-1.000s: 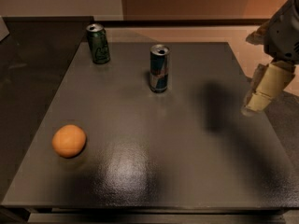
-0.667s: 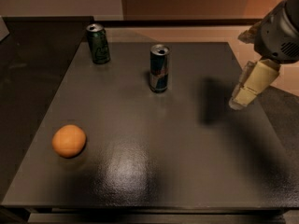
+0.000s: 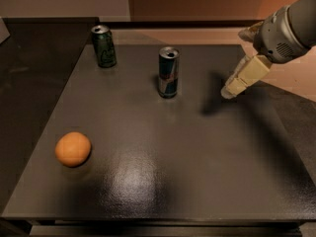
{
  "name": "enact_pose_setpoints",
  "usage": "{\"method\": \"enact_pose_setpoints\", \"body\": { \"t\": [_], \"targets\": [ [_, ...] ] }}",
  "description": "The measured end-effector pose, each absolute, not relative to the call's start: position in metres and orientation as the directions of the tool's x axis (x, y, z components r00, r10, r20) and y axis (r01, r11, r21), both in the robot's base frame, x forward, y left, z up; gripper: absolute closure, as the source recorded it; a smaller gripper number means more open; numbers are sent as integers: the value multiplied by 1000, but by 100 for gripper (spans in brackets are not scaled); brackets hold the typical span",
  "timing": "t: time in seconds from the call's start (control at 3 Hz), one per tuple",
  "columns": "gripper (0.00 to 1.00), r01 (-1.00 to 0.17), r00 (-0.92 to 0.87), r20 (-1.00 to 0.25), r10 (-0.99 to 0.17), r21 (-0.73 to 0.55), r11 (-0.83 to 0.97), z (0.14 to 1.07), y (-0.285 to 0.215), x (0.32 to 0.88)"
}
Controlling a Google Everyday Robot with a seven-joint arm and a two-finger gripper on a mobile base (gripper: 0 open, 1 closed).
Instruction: Knock redbull can over
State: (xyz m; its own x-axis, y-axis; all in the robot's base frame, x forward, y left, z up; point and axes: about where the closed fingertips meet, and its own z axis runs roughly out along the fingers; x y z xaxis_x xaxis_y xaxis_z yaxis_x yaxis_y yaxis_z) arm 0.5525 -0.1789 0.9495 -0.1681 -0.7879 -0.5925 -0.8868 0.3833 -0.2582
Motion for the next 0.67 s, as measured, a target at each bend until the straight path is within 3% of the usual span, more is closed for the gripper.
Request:
{"method": "enact_pose_setpoints", "body": {
  "t": [0.67],
  "targets": [
    [0,-910,-112,-703,-702,-212,357,931,-135,597]
  ]
}}
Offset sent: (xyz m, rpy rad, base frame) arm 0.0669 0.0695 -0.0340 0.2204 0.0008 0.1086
